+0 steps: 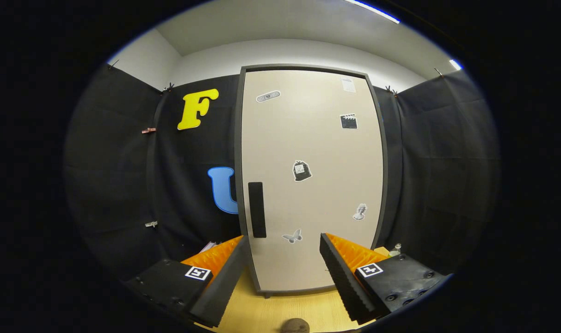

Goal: Open the shoe cabinet door, grab the shoes and put them into the shoe cabinet, then close the shoe cabinet door.

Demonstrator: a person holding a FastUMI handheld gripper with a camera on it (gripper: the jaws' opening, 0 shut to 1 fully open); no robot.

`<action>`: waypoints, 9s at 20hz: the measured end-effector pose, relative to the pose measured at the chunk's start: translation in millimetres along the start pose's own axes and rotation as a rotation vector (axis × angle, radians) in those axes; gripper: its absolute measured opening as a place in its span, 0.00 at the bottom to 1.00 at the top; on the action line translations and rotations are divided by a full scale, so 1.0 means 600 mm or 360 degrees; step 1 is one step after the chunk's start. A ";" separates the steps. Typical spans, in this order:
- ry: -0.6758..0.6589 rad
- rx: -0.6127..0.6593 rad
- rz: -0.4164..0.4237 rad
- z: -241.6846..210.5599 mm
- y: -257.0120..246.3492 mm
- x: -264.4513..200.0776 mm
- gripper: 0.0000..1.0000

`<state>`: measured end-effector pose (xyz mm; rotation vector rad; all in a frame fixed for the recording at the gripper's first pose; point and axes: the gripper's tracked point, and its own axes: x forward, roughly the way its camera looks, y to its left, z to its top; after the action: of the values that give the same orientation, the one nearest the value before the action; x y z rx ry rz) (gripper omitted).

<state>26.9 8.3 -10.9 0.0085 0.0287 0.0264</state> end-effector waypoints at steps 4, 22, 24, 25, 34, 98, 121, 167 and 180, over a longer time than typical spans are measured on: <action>-0.0001 0.0001 0.0038 0.001 0.033 0.041 0.99; 0.0087 0.0030 -0.0049 -0.059 0.069 0.279 0.92; 0.0102 0.0032 -0.0059 -0.066 0.069 0.291 0.81; 0.0111 0.0025 -0.0065 -0.070 0.068 0.294 0.80; 0.0082 -0.0028 -0.0054 -0.068 0.079 0.295 0.29; 0.0140 -0.0081 0.0438 -0.035 -0.180 -0.051 0.28; 0.0044 -0.0105 -0.0221 0.023 -0.451 -0.146 0.23; 0.1468 0.0055 -0.0030 -0.747 -0.017 -0.074 0.23; 0.1436 0.0020 0.0004 -0.848 -0.013 -0.040 0.27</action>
<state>-11.5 4.0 -518.6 0.0088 0.9309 0.0310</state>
